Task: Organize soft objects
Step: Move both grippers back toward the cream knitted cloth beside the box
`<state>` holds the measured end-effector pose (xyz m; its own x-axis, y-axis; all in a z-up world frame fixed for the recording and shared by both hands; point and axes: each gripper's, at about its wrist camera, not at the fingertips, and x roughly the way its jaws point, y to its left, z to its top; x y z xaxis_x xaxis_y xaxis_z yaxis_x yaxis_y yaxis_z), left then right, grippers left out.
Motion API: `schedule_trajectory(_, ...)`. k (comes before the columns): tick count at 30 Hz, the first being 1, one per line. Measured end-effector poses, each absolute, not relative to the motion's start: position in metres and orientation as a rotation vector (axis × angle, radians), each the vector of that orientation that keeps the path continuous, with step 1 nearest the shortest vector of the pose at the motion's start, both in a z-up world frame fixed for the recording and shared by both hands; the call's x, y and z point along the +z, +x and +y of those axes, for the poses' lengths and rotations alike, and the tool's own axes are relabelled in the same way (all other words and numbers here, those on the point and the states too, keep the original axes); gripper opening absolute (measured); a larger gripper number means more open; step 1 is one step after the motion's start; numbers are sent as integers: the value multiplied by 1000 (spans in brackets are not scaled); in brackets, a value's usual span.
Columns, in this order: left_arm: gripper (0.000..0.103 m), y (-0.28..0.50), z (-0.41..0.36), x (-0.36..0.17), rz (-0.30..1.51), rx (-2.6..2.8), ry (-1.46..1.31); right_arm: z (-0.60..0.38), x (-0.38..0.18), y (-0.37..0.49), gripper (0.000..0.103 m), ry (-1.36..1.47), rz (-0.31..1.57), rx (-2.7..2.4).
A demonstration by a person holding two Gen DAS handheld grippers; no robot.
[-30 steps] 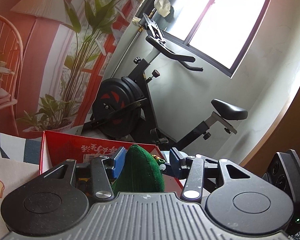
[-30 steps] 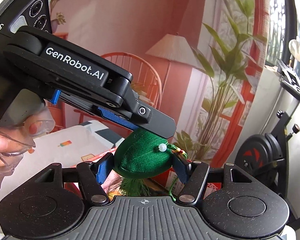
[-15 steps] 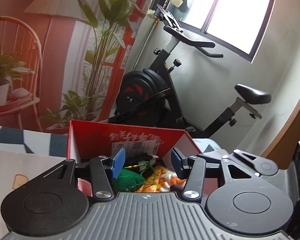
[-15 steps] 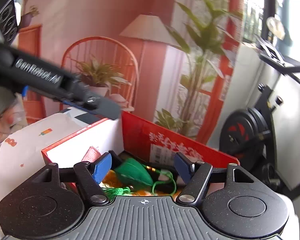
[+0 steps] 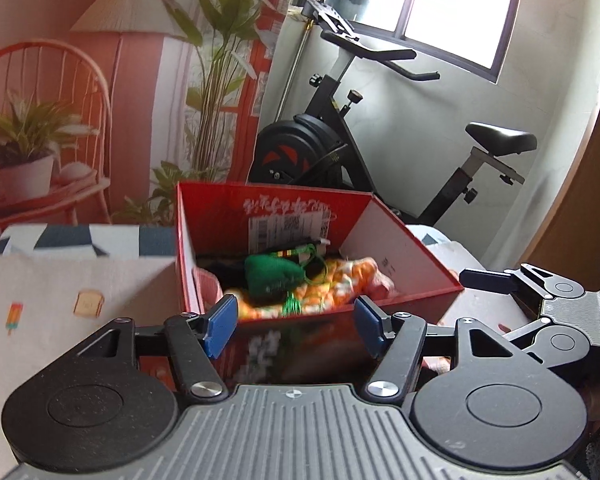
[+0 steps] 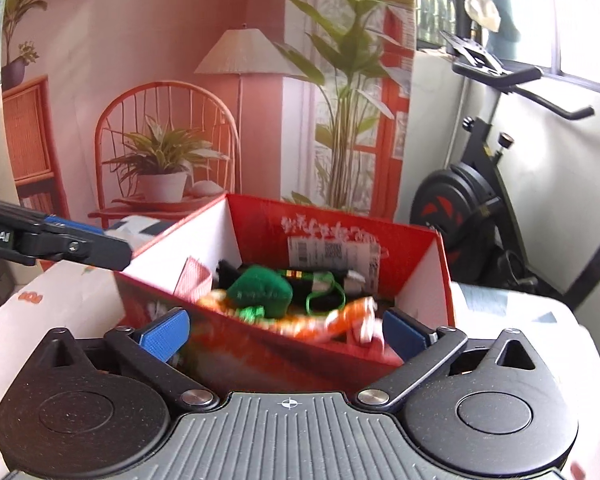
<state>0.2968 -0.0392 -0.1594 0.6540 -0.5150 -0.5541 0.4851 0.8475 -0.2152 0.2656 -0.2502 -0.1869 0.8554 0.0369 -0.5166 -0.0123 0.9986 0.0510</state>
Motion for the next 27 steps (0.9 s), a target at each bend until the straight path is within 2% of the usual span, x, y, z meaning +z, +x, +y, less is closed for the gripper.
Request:
schedule_trajectory(13, 67, 239, -14, -233, 855, -520, -179, -222, -240, 185, 102, 86, 694, -2)
schedule_trajectory(22, 67, 231, -14, -272, 941, -461, -127, -226, -263, 164, 103, 157, 783, -70)
schedule_trajectory(27, 71, 227, -14, -286, 960, -431, -96, -235, -280, 165, 103, 230, 850, -119)
